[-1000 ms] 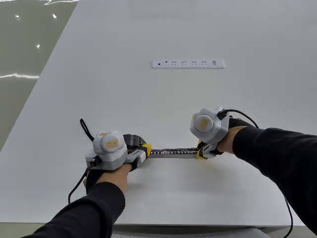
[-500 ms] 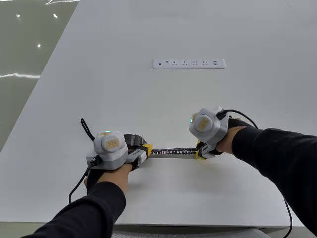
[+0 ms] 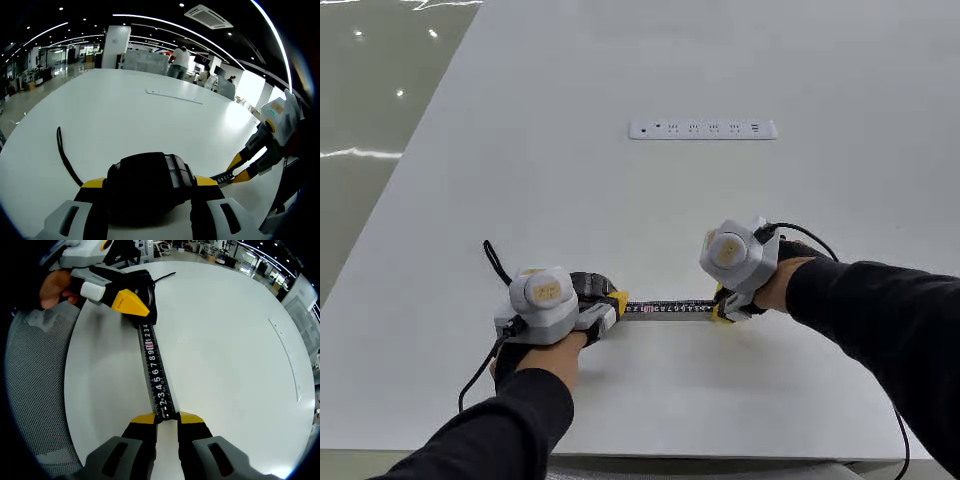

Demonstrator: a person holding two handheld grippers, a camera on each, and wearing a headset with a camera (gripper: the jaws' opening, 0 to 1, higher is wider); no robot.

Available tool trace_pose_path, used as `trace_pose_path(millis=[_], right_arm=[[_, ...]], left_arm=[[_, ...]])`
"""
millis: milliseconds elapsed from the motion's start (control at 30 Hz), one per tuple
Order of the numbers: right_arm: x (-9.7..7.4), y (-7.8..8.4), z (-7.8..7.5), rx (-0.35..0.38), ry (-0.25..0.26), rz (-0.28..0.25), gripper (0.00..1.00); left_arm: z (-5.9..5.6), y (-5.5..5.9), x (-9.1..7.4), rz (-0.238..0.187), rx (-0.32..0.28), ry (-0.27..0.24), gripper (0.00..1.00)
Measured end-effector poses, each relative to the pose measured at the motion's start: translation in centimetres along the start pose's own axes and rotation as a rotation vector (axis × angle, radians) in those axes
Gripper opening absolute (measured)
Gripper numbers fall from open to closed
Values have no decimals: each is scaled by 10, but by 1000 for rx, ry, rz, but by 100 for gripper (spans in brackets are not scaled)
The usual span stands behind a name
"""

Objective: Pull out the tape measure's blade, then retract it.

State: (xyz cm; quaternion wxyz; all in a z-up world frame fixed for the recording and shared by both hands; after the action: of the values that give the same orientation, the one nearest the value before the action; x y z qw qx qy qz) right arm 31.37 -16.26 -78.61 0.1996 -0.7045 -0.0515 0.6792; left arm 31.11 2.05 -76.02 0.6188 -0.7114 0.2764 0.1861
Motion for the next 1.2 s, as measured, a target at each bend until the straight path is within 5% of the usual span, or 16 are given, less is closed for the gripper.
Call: trace_pose_path(millis=[1200], right_arm=[[3,-9,3,2,-6,-20,11]], left_arm=[[1,0,-1,9,-23,23,62]])
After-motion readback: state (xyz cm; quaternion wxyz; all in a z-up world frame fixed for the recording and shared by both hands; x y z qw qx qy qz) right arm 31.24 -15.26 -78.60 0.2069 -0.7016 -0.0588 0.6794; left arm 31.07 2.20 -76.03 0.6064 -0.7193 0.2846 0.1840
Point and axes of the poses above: the centre of the closed fingertips' face, and the gripper's own axes: x roughly forward along the fingers, z roughly to its left, y roughly out of its underside, the point moved 1 cm from there along -x, roughly backward along the fingers, and after that the axes turned 3 degrees about x, right-handed, at the moved point
